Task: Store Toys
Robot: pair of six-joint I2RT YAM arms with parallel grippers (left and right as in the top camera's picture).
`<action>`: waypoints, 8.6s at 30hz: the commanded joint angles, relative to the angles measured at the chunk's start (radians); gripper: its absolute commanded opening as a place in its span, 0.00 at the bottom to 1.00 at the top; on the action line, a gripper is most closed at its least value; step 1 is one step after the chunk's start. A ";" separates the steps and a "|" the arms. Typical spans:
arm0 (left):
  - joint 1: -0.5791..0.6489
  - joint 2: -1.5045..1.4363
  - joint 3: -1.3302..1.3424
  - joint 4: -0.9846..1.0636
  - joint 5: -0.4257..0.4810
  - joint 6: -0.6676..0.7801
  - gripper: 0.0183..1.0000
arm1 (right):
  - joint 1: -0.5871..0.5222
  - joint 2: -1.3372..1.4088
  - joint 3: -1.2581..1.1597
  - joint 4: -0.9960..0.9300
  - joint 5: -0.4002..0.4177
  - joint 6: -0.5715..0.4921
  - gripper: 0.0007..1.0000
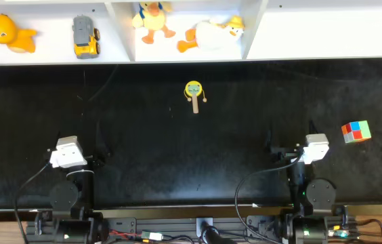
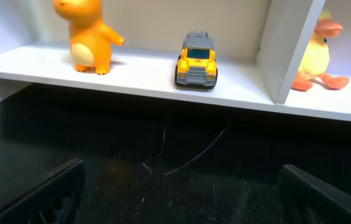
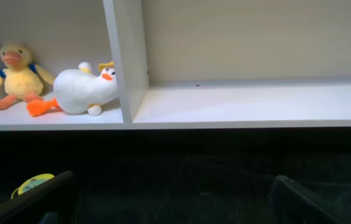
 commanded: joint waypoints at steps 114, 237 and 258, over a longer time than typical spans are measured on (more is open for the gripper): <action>0.003 -0.013 -0.002 -0.001 -0.018 0.022 1.00 | 0.797 1.767 1.168 -0.563 0.459 0.669 1.00; 0.003 -0.013 -0.002 -0.001 -0.018 0.022 1.00 | 0.396 1.057 0.827 -0.880 0.541 0.414 0.07; 0.003 -0.013 -0.002 -0.001 -0.018 0.022 1.00 | 0.201 1.260 1.015 -0.647 0.534 -0.011 0.05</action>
